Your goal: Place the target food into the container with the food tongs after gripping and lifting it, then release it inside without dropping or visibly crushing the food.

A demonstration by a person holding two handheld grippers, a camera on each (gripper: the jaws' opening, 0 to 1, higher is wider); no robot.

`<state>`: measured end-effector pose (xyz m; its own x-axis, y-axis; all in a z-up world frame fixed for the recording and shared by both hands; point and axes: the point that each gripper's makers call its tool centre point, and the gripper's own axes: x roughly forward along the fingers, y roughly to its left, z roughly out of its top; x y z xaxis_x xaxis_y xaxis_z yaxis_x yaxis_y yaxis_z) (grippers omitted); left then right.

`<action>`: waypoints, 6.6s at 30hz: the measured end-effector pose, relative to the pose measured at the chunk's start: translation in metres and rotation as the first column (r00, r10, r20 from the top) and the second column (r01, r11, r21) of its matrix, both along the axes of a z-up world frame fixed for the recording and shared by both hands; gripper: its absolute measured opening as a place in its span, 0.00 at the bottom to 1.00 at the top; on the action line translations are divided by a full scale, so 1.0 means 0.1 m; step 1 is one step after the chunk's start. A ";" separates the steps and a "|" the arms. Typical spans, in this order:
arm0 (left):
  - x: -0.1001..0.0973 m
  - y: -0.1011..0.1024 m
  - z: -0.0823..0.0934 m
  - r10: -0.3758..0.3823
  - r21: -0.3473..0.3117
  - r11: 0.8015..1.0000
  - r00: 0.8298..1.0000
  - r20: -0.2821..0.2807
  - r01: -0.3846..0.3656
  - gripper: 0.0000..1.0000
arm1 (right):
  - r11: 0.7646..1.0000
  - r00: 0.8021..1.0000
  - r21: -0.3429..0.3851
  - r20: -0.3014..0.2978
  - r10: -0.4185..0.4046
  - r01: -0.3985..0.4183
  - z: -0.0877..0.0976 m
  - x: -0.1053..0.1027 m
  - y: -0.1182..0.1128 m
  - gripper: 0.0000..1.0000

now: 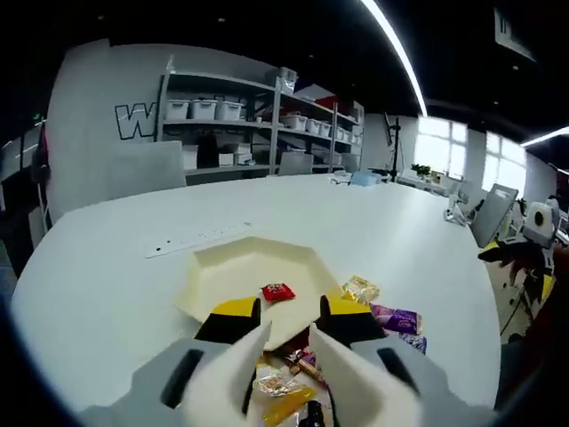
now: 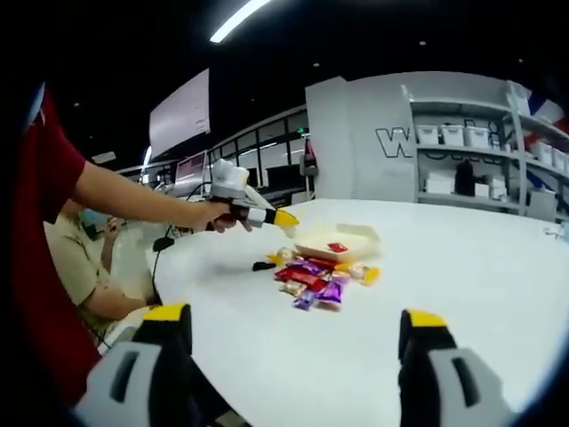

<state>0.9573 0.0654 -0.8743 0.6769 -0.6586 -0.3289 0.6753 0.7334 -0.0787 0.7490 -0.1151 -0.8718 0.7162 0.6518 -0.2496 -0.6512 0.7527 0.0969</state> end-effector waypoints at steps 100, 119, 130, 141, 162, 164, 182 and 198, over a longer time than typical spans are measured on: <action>-0.69 0.35 -0.21 0.053 -0.075 0.995 0.988 -0.144 -0.064 0.20 | 1.000 1.000 -0.003 -0.011 0.027 -0.027 -0.03 -0.05 0.12 0.98; -0.47 0.23 0.04 0.039 -0.124 0.991 0.992 -0.120 -0.054 0.21 | 1.000 1.000 0.001 -0.014 0.023 -0.023 -0.03 -0.07 0.09 0.99; -0.21 0.11 0.10 0.043 -0.116 0.992 0.994 -0.096 -0.054 0.21 | 1.000 1.000 0.001 -0.017 -0.005 0.005 -0.05 -0.04 -0.02 0.99; 0.08 0.04 0.04 0.050 -0.087 0.995 0.995 -0.088 -0.058 0.21 | 0.999 0.999 -0.001 -0.023 -0.047 0.047 -0.06 -0.01 -0.18 0.99; 0.41 -0.09 -0.01 0.059 -0.045 0.997 0.996 -0.063 -0.062 0.24 | 0.996 0.995 -0.009 -0.041 -0.094 0.093 -0.11 0.06 -0.35 0.99; 0.39 -0.05 0.00 0.061 -0.039 0.997 0.996 -0.062 -0.064 0.24 | 0.996 0.995 -0.009 -0.041 -0.091 0.090 -0.11 0.06 -0.33 0.99; 0.11 0.10 -0.10 0.060 -0.010 0.998 0.995 -0.077 -0.061 0.25 | 0.999 0.998 -0.006 -0.030 -0.053 0.053 -0.07 -0.02 -0.18 0.99; -0.18 0.19 -0.37 0.039 0.026 0.999 0.995 -0.092 -0.037 0.26 | 0.999 0.999 -0.022 -0.023 -0.032 0.031 -0.05 -0.06 -0.08 0.98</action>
